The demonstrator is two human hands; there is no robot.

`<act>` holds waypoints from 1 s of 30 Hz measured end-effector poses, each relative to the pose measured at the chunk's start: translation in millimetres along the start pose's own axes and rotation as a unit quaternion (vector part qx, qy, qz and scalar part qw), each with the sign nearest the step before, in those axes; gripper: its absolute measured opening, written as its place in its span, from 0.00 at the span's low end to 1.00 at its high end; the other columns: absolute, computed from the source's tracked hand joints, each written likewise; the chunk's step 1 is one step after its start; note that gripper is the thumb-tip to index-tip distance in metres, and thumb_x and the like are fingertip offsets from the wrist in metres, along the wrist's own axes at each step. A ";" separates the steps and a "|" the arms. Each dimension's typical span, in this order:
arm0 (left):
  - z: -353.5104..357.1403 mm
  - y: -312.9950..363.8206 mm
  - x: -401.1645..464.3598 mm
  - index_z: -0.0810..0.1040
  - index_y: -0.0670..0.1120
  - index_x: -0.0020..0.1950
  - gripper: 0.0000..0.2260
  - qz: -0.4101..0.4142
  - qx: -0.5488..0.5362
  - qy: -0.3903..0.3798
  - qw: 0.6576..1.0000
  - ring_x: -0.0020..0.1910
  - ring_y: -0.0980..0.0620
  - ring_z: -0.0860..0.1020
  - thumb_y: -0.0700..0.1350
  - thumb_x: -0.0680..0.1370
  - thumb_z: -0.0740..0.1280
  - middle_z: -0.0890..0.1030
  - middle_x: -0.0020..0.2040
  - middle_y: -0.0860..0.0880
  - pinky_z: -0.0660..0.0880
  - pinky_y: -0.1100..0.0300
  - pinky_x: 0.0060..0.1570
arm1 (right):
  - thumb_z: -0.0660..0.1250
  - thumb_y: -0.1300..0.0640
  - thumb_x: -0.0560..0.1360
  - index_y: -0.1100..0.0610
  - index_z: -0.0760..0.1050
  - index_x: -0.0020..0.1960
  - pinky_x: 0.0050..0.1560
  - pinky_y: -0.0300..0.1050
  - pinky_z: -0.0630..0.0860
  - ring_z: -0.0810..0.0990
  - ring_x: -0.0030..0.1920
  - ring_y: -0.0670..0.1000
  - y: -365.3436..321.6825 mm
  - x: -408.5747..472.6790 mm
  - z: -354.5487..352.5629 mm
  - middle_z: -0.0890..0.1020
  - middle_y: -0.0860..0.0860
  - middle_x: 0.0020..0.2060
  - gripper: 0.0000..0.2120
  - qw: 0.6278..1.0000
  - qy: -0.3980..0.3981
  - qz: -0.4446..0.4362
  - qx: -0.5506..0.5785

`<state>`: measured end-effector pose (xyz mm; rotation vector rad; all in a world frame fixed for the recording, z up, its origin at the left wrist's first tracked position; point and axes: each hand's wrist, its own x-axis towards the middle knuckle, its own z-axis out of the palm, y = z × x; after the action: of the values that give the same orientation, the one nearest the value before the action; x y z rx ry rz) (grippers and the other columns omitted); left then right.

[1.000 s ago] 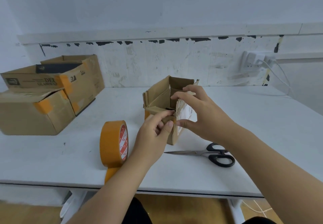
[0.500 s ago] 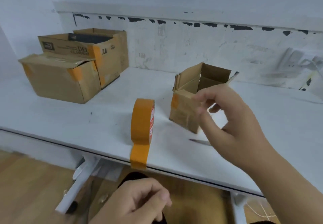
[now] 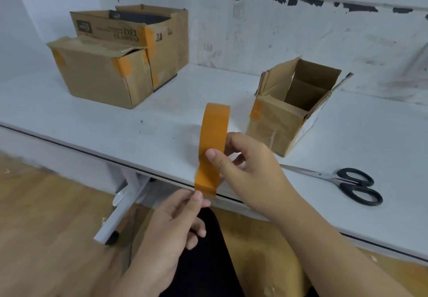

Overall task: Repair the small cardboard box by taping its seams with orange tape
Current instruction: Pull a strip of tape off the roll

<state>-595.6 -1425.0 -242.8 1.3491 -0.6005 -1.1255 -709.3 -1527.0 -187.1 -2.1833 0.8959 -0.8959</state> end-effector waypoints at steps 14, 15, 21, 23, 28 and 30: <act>2.0 -9.4 1.7 0.78 0.43 0.40 0.14 0.031 0.022 0.033 0.999 0.24 0.55 0.72 0.54 0.69 0.68 0.77 0.31 0.50 0.62 0.66 0.21 | 0.67 0.49 0.76 0.61 0.79 0.47 0.47 0.53 0.78 0.79 0.46 0.50 8.3 -6.0 -0.3 0.81 0.53 0.43 0.14 0.998 0.002 -0.026 0.059; 2.5 -9.2 0.1 0.77 0.44 0.39 0.13 0.035 0.014 0.032 0.999 0.23 0.54 0.72 0.54 0.68 0.68 0.76 0.30 0.50 0.61 0.66 0.20 | 0.67 0.49 0.76 0.61 0.79 0.48 0.48 0.53 0.77 0.79 0.47 0.50 8.2 -6.3 0.3 0.81 0.53 0.44 0.13 0.998 0.005 -0.029 0.061; 0.9 -7.3 -14.0 0.72 0.47 0.26 0.11 0.047 -0.041 0.005 0.998 0.17 0.53 0.67 0.48 0.67 0.67 0.66 0.22 0.47 0.58 0.67 0.16 | 0.67 0.52 0.77 0.61 0.79 0.47 0.46 0.46 0.78 0.79 0.46 0.49 8.4 -6.8 2.0 0.80 0.53 0.43 0.12 0.998 0.003 -0.035 0.061; -3.1 -8.9 -17.8 0.72 0.48 0.24 0.14 0.048 -0.058 -0.009 0.997 0.16 0.53 0.67 0.45 0.70 0.66 0.66 0.22 0.48 0.58 0.69 0.16 | 0.67 0.52 0.77 0.62 0.79 0.46 0.46 0.45 0.78 0.79 0.46 0.50 8.6 -7.5 2.5 0.80 0.54 0.42 0.12 0.997 -0.003 -0.041 0.060; -17.7 -12.2 -26.3 0.73 0.49 0.25 0.18 0.061 -0.044 -0.037 0.996 0.16 0.53 0.68 0.57 0.55 0.80 0.67 0.23 0.50 0.59 0.69 0.17 | 0.65 0.47 0.76 0.59 0.78 0.45 0.45 0.52 0.78 0.79 0.44 0.50 8.0 -8.4 4.6 0.80 0.52 0.41 0.15 0.998 -0.009 -0.063 0.019; -23.2 -19.2 -27.1 0.73 0.49 0.25 0.15 0.055 -0.038 -0.032 0.997 0.16 0.53 0.67 0.56 0.57 0.74 0.67 0.22 0.49 0.59 0.69 0.17 | 0.65 0.46 0.76 0.59 0.77 0.44 0.42 0.52 0.77 0.78 0.41 0.50 7.7 -10.0 5.2 0.79 0.51 0.40 0.15 0.996 -0.004 -0.082 -0.018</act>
<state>-591.4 -1388.0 -258.5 1.2034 -0.6637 -1.0941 -713.5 -1522.5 -199.2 -2.3162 0.7429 -0.9530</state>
